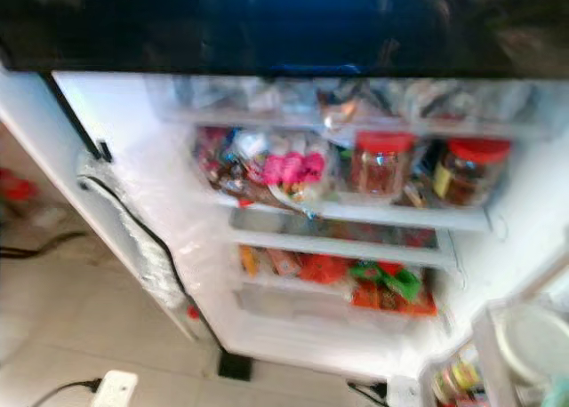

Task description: Restocking fridge

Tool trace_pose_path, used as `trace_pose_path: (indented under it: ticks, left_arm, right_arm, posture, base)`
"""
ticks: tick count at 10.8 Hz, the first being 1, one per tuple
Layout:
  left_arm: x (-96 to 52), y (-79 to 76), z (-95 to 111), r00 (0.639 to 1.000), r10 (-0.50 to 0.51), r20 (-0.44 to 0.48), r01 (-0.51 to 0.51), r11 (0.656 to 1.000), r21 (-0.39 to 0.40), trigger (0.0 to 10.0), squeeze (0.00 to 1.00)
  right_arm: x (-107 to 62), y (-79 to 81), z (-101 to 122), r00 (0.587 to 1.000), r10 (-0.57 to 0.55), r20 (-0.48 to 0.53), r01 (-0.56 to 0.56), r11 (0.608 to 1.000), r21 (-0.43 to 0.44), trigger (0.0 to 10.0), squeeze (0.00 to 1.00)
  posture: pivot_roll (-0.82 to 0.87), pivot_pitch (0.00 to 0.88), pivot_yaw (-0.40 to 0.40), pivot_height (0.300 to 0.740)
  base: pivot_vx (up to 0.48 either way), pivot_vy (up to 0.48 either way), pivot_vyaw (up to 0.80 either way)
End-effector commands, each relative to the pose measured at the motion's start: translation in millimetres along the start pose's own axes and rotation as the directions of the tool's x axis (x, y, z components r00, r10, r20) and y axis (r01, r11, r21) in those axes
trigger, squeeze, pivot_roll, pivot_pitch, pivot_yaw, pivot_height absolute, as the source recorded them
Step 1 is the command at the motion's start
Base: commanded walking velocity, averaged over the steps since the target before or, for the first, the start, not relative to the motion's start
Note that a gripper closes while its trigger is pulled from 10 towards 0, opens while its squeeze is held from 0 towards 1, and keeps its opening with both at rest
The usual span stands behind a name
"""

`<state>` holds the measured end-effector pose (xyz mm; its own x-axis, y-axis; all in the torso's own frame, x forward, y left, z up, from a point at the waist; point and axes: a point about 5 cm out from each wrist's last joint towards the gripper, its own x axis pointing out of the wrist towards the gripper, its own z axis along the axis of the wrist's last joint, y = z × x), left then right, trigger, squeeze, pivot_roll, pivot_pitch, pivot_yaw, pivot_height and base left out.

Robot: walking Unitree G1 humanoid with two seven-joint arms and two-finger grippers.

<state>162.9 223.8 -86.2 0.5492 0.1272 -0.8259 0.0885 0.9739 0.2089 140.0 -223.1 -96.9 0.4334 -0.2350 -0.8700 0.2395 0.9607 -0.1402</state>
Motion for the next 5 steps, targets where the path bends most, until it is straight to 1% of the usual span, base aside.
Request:
trace_pose_path:
  ticks: [1,5]
  left_arm:
    - [-1.6,6.6,-7.2,0.999,0.021,-0.026,-0.021,1.0,0.0,10.0,0.0]
    - [-1.6,6.2,-7.6,0.999,0.02,-0.027,-0.02,1.0,-0.001,10.0,0.0]
  right_arm:
    - [0.3,-2.9,2.0,1.0,-0.011,0.005,0.011,1.0,0.012,10.0,0.0]
    - [-0.1,-5.1,-1.6,1.0,-0.01,-0.004,0.01,1.0,0.01,10.0,0.0]
  posture:
    - [-0.01,0.066,0.024,0.74]
    - [-0.01,0.07,0.025,0.74]
  base:
    - [0.0,0.0,0.0]
    - [0.0,0.0,0.0]
